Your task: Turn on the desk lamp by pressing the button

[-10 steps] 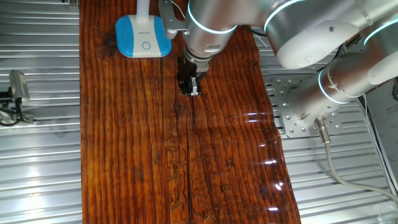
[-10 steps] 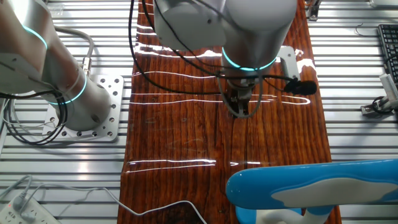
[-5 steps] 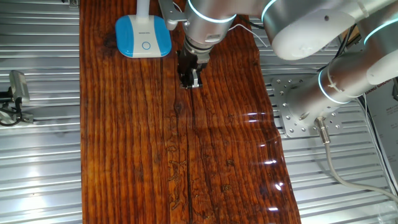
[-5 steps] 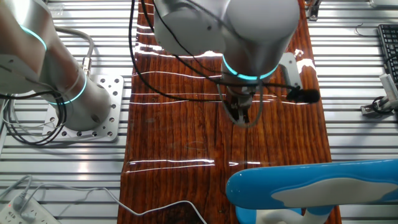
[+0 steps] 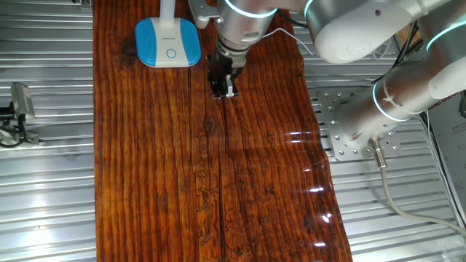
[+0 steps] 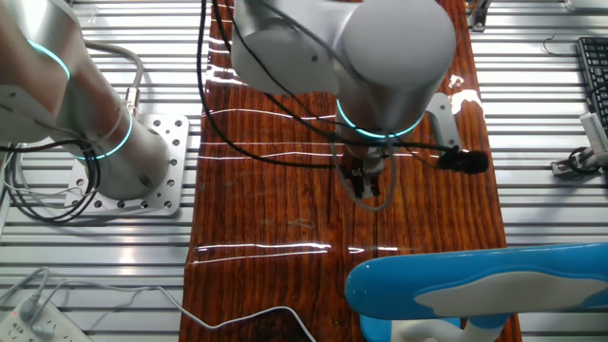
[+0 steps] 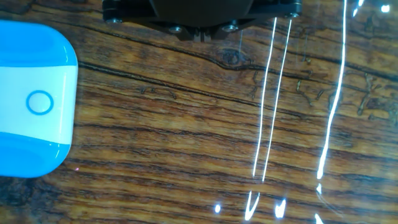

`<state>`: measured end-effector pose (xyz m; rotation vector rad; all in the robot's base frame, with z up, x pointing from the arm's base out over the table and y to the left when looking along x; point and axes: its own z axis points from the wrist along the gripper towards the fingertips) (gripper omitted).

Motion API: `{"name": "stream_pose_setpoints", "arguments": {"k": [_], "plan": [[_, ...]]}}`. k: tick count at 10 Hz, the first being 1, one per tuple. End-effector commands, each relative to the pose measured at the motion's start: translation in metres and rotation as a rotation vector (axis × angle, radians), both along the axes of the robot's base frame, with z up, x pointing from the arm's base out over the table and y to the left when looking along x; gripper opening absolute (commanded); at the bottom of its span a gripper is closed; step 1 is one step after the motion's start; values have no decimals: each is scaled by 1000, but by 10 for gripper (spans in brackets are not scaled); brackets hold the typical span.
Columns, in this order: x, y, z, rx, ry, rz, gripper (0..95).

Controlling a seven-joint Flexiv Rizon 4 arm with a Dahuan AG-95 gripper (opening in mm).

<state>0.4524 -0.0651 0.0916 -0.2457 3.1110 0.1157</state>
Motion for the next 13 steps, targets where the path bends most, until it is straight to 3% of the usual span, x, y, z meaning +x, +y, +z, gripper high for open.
{"name": "stream_pose_setpoints", "arguments": {"k": [1, 7, 13], "plan": [[-1, -3, 0, -8, -5, 4, 0], [-3, -6, 4, -49, -21, -18, 0], [-3, -6, 4, -46, -25, -20, 0]]}}
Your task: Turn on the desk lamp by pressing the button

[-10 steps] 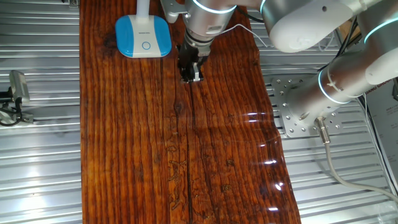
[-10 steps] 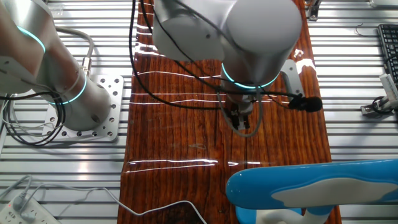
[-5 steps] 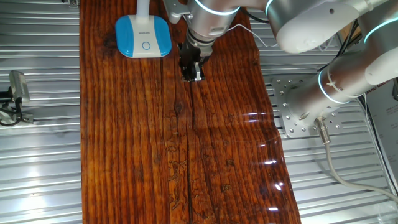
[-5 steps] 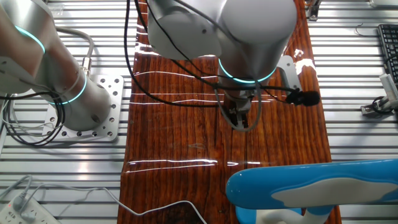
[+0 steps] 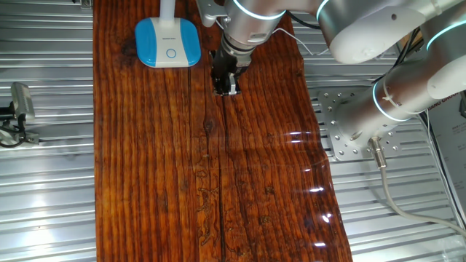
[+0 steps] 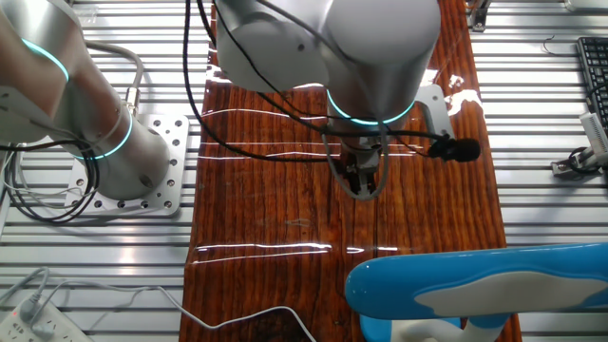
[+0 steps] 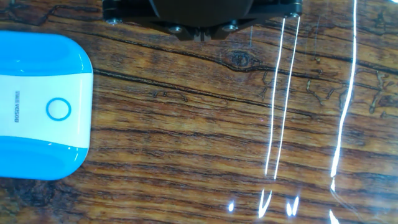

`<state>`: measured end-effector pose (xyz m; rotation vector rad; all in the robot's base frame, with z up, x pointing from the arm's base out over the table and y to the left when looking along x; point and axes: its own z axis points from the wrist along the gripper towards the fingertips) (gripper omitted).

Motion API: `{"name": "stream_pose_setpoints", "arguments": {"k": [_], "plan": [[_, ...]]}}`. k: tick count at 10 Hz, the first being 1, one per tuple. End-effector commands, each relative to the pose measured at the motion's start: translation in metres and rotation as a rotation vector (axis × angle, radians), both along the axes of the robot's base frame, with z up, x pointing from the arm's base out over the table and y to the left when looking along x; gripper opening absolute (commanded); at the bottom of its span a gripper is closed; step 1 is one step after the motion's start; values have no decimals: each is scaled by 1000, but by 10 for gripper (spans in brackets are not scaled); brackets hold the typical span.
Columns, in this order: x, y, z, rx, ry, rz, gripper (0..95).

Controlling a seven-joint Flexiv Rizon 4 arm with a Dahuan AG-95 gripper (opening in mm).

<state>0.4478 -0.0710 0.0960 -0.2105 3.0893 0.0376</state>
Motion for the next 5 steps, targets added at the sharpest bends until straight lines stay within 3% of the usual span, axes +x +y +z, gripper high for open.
{"name": "stream_pose_setpoints", "arguments": {"k": [1, 5], "plan": [[1, 0, -1, 4, 5, 7, 0], [1, 0, -1, 10, 6, 30, 0]]}}
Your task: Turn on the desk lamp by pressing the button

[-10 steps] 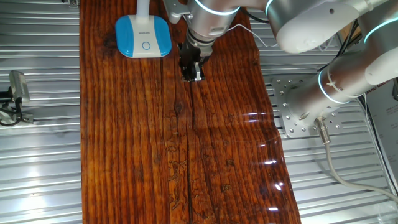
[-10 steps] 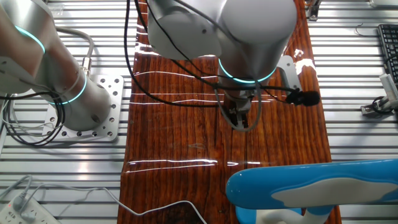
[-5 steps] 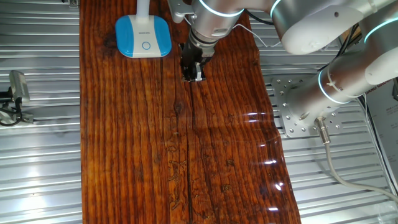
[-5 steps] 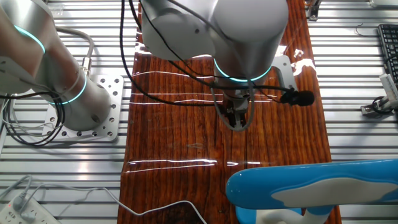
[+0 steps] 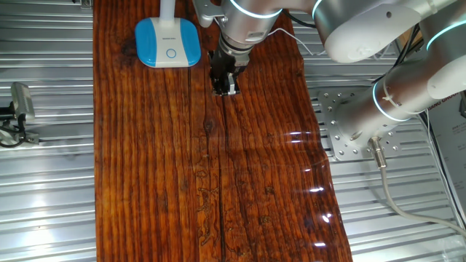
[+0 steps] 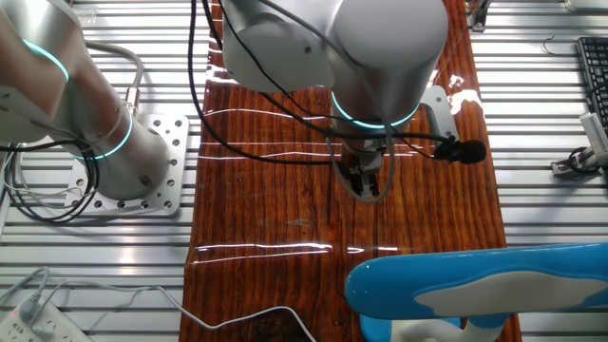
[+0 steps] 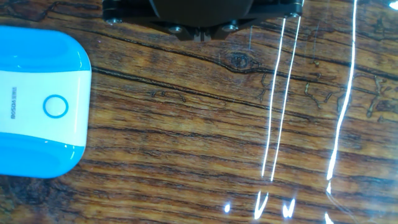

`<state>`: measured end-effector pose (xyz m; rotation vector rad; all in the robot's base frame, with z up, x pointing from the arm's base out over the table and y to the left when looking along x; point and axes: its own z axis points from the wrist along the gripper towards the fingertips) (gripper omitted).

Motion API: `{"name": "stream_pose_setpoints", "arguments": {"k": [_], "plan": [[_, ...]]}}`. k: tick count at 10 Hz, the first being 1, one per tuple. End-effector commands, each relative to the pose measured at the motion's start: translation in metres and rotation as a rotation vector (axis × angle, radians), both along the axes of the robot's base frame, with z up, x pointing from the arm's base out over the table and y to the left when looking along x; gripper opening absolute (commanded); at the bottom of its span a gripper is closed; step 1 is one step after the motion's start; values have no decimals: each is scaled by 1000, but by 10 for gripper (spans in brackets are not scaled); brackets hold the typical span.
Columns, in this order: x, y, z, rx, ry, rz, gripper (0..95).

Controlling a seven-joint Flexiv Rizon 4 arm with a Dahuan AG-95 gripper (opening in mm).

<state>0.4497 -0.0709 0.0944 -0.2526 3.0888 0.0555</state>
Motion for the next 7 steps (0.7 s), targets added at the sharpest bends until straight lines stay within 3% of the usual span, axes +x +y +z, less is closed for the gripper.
{"name": "stream_pose_setpoints", "arguments": {"k": [1, 7], "plan": [[-1, 0, 1, -1, 2, 5, 0], [-1, 0, 1, 2, 0, 11, 0]]}}
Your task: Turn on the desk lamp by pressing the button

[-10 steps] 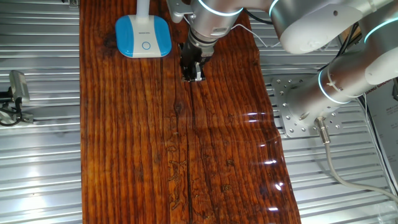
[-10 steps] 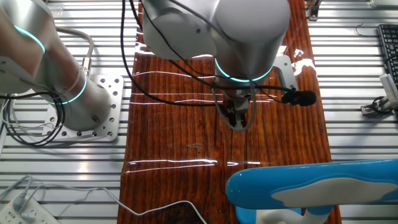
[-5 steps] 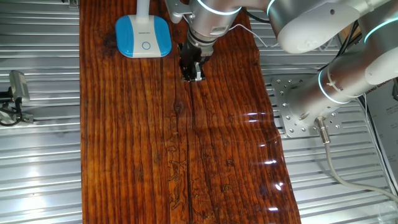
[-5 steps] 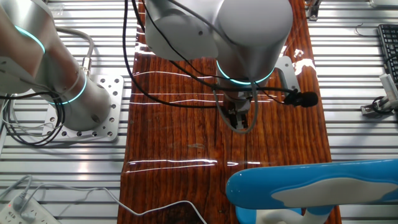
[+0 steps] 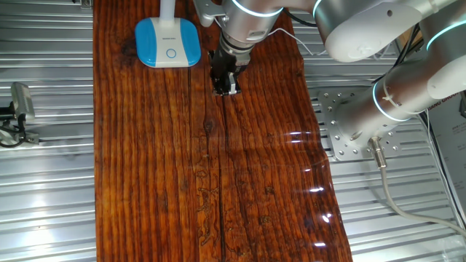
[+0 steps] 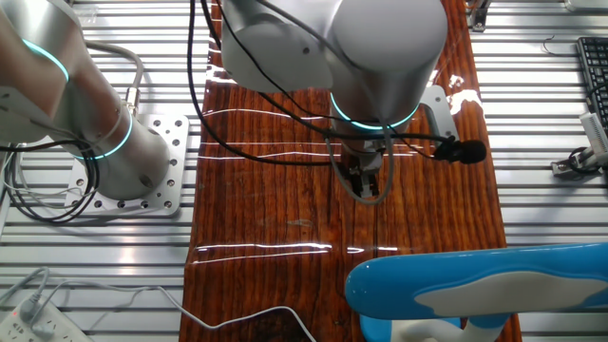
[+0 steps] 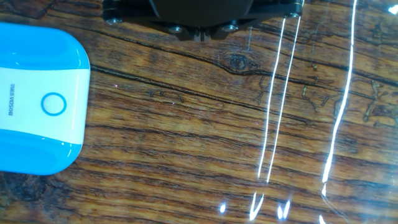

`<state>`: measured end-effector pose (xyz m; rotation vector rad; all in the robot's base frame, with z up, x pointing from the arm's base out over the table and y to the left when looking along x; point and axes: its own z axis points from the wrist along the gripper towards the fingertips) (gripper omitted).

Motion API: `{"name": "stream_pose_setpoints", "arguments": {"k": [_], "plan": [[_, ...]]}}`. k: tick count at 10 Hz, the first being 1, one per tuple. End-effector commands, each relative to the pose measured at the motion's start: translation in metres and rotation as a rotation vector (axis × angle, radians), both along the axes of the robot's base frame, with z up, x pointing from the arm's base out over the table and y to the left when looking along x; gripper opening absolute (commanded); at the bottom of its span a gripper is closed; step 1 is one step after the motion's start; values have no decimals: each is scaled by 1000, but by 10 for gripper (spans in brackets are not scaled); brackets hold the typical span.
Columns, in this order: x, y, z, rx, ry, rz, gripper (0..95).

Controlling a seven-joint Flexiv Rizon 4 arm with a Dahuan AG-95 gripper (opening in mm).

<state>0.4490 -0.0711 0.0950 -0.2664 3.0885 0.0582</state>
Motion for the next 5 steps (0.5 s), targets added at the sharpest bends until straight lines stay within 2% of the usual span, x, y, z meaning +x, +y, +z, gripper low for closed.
{"name": "stream_pose_setpoints", "arguments": {"k": [1, 5], "plan": [[0, 0, 0, 1, -1, 2, 0], [0, 0, 0, -2, -3, 5, 0]]}}
